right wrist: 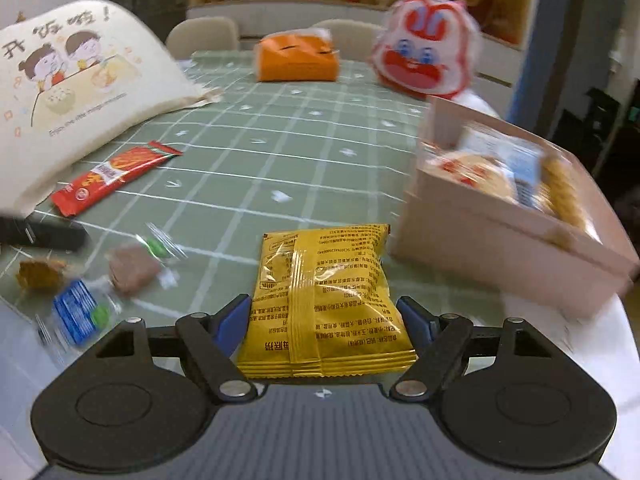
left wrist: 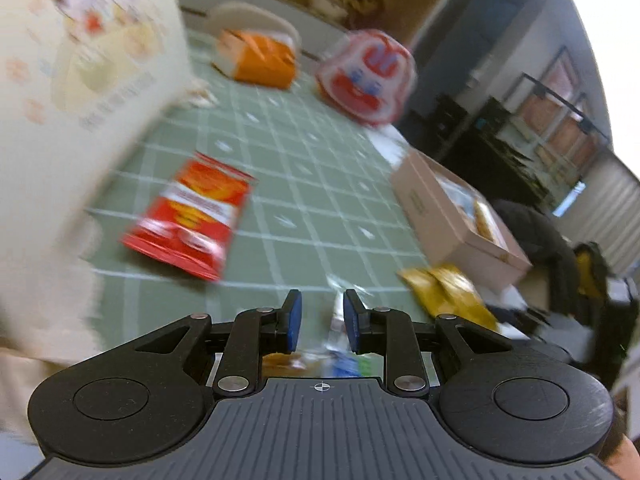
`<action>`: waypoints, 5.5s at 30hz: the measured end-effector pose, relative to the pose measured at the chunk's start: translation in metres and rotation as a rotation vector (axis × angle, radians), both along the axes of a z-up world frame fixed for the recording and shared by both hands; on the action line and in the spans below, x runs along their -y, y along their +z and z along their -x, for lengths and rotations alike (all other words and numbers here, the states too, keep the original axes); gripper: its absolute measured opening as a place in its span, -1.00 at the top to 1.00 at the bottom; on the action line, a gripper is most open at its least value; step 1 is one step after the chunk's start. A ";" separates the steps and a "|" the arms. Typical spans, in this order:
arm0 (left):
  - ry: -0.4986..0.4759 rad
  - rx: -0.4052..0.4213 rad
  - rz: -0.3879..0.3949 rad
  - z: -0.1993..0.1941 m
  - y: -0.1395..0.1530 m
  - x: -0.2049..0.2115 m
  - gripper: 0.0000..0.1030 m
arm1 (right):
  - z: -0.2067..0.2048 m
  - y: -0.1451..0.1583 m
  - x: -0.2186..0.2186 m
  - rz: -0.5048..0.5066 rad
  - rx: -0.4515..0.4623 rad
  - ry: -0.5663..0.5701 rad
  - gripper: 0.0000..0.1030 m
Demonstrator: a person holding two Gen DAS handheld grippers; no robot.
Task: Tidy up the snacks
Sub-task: 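Grasp the blue hawthorn packet with the right tool while the left tool grasps a candy, then carry both items over the pink box and open both tools to drop them, then grasp the red spicy strip packet with the left tool while the right tool grasps the yellow bag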
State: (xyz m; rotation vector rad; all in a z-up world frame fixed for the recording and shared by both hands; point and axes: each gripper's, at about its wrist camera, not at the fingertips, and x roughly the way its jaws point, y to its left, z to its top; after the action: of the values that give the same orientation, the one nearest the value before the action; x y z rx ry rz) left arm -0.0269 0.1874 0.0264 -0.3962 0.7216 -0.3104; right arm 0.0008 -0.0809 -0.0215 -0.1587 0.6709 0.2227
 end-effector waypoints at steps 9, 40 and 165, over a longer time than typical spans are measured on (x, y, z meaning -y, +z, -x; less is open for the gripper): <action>-0.089 -0.035 -0.209 0.029 -0.006 0.014 0.44 | 0.011 -0.006 0.043 -0.130 -0.013 -0.097 -0.73; 0.055 0.036 -0.243 0.064 -0.013 0.011 0.53 | 0.002 0.013 -0.056 -0.322 -0.141 0.143 -0.74; -0.196 0.043 -0.472 -0.016 -0.005 0.116 0.05 | 0.020 -0.002 0.040 -0.080 0.119 -0.124 -0.70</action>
State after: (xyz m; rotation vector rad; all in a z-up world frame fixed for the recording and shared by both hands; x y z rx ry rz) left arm -0.0106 0.0713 0.0217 0.1297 0.7669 -0.3207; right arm -0.0189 -0.1210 -0.0238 -0.0526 0.5504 0.1193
